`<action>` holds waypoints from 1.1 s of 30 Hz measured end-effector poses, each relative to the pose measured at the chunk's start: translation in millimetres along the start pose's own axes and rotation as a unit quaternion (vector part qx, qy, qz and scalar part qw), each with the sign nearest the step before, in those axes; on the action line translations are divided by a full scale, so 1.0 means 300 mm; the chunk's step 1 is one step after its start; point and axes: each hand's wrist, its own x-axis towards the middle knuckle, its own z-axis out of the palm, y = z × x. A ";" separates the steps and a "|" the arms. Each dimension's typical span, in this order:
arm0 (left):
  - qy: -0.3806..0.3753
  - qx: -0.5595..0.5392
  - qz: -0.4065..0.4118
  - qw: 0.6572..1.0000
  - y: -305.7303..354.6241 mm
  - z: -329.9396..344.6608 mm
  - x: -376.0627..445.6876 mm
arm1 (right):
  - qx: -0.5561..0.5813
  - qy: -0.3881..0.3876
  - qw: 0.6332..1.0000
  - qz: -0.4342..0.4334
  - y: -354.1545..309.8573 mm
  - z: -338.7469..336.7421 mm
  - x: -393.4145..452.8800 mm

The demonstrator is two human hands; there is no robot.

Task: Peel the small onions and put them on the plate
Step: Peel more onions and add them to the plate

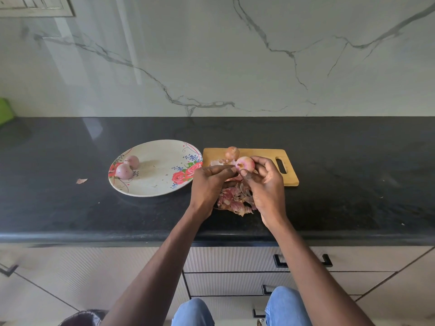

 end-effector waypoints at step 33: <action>0.085 0.158 0.060 0.982 0.005 -0.015 -0.007 | 0.101 0.016 0.990 0.100 -0.007 -0.007 0.008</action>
